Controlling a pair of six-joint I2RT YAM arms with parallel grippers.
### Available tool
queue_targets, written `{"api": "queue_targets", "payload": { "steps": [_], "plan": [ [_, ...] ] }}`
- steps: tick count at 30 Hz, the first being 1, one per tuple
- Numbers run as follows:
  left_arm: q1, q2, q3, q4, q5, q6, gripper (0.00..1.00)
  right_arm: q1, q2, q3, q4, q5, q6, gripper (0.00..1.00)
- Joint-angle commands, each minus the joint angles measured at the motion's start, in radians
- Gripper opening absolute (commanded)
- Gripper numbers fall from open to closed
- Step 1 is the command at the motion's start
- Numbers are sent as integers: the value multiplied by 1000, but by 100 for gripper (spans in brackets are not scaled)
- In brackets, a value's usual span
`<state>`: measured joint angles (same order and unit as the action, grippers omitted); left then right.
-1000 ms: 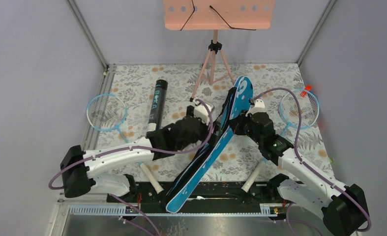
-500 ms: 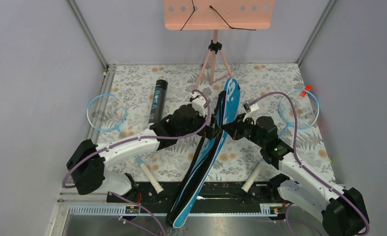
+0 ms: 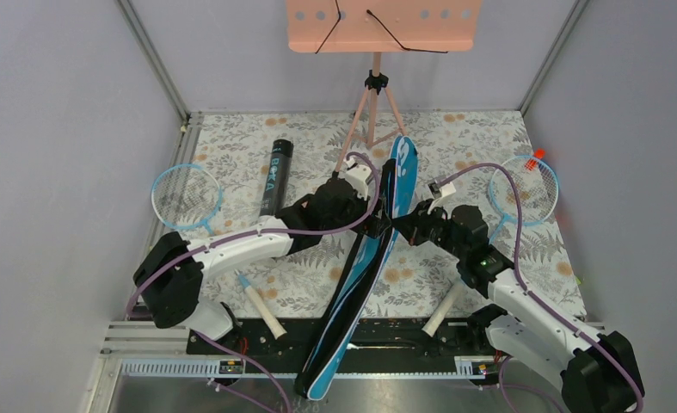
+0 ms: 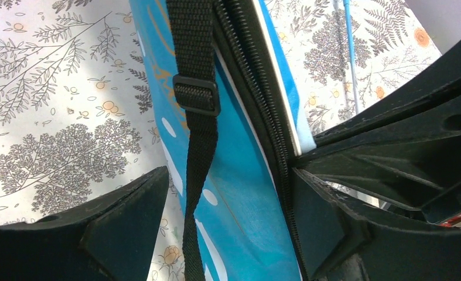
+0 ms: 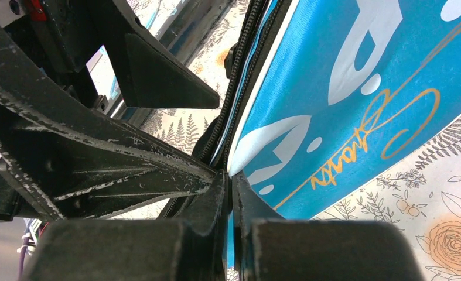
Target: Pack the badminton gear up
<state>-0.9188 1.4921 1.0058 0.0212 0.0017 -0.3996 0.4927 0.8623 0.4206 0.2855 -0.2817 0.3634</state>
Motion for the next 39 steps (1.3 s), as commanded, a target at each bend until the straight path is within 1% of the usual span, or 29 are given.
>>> {"api": "queue_targets", "payload": {
  "steps": [1, 4, 7, 10, 11, 13, 16, 21, 25, 28, 29, 31, 34, 39],
  "plan": [
    [19, -15, 5, 23, -6, 2, 81, -23, -23, 7, 39, -10, -19, 0],
    [19, -71, -52, 19, 55, 7, 84, -36, -26, 11, 6, -2, -30, 0],
    [19, -174, -136, 42, 124, 13, 92, -46, -26, 7, -3, 3, -35, 0],
    [20, -271, -210, 42, 170, 27, 94, -52, -18, 15, -15, -3, -39, 0],
    [18, -294, -229, 37, 182, 30, 96, -53, -17, 18, -18, -11, -43, 0],
    [18, -321, -252, 30, 153, 18, 99, -52, -20, 15, -13, -27, -43, 0],
    [18, -307, -244, 9, 133, 18, 99, -53, -28, 1, 0, -30, -37, 0],
    [0, -273, -238, 47, 276, 46, 99, -54, -29, 7, -9, -28, -38, 0],
    [-40, -270, -253, 37, 272, 77, 98, -54, -26, 9, -8, -32, -37, 0],
    [-48, -282, -284, 63, 302, 76, 99, -54, -19, 9, -8, -37, -37, 0],
    [-54, -285, -290, 55, 291, 80, 99, -54, -17, 10, -8, -40, -36, 0],
    [-68, -280, -290, 8, 200, 89, 98, -54, -17, 10, -8, -45, -34, 0],
    [-80, -253, -285, -52, 125, 90, 96, -54, -20, 10, -8, -46, -34, 0],
    [-101, -197, -264, -57, 130, 102, 93, -54, -16, 13, -7, -56, -34, 0]
  ]
}}
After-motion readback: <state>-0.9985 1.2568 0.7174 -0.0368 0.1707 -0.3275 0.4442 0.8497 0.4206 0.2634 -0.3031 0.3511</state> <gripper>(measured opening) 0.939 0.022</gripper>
